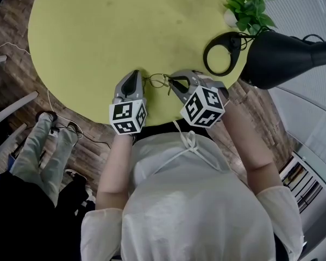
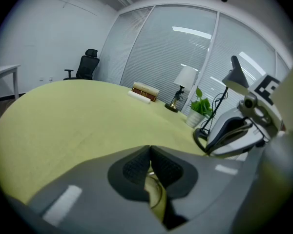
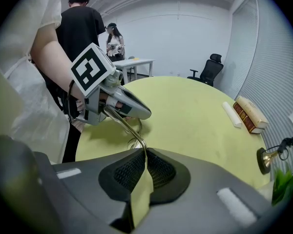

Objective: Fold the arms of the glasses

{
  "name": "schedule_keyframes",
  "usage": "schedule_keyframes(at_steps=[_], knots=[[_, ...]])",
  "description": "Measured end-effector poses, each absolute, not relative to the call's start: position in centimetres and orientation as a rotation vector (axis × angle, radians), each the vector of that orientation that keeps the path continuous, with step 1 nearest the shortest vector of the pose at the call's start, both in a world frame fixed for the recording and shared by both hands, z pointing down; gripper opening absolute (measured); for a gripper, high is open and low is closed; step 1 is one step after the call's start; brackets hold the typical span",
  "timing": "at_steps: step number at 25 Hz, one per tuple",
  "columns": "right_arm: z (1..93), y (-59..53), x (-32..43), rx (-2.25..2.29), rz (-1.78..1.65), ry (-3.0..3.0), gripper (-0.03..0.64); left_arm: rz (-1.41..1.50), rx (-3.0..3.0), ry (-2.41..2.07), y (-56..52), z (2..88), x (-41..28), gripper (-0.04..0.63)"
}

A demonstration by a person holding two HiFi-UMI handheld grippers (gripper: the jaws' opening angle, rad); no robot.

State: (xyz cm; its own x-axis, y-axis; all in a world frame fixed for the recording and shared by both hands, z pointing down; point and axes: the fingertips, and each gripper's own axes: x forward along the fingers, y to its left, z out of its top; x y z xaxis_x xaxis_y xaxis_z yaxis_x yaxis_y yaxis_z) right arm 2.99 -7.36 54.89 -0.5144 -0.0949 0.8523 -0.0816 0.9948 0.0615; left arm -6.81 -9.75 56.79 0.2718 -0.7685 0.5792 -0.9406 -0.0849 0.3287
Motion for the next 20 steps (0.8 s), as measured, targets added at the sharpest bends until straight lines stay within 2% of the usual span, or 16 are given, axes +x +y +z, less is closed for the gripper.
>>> schedule_keyframes(at_steps=[20], knots=[[54.7, -5.6, 3.2, 0.155, 0.045, -2.144, 0.015, 0.684, 2.034, -1.566, -8.9, 58.9, -4.6, 0.006]])
